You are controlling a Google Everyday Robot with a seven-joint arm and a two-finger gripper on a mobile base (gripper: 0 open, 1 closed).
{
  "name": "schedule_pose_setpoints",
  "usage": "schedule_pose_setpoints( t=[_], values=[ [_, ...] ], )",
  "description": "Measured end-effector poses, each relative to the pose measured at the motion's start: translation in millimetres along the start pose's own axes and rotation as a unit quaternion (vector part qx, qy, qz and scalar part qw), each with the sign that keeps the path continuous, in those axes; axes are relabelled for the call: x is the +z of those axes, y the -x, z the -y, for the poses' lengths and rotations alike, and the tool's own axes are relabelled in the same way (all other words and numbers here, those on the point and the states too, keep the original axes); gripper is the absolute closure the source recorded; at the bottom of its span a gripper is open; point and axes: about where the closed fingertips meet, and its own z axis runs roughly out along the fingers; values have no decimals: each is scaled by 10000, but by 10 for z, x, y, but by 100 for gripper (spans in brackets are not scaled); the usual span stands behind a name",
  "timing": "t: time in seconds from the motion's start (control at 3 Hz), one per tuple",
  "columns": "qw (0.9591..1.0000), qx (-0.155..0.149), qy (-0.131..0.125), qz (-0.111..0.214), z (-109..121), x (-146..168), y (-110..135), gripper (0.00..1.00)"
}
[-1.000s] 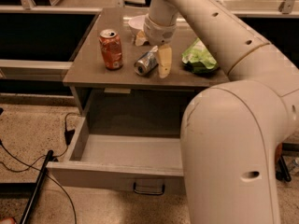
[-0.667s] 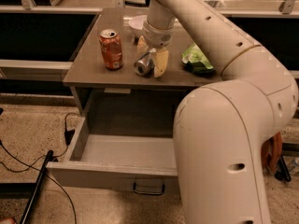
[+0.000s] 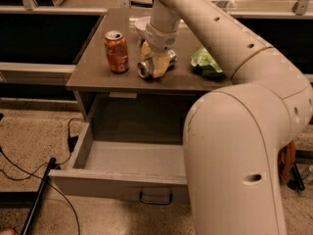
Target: Place redbull can into top drawer
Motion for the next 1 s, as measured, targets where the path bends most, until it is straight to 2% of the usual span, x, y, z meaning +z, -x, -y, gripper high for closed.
schedule_pose_setpoints(
  t=[0.33,0.67,1.0],
  values=[
    [9996,155,24,215,-136,-167,216,98],
    [9944,965,62,418,-432,-417,418,100],
    [9746,2057,58,890,-924,-502,652,100]
  ],
)
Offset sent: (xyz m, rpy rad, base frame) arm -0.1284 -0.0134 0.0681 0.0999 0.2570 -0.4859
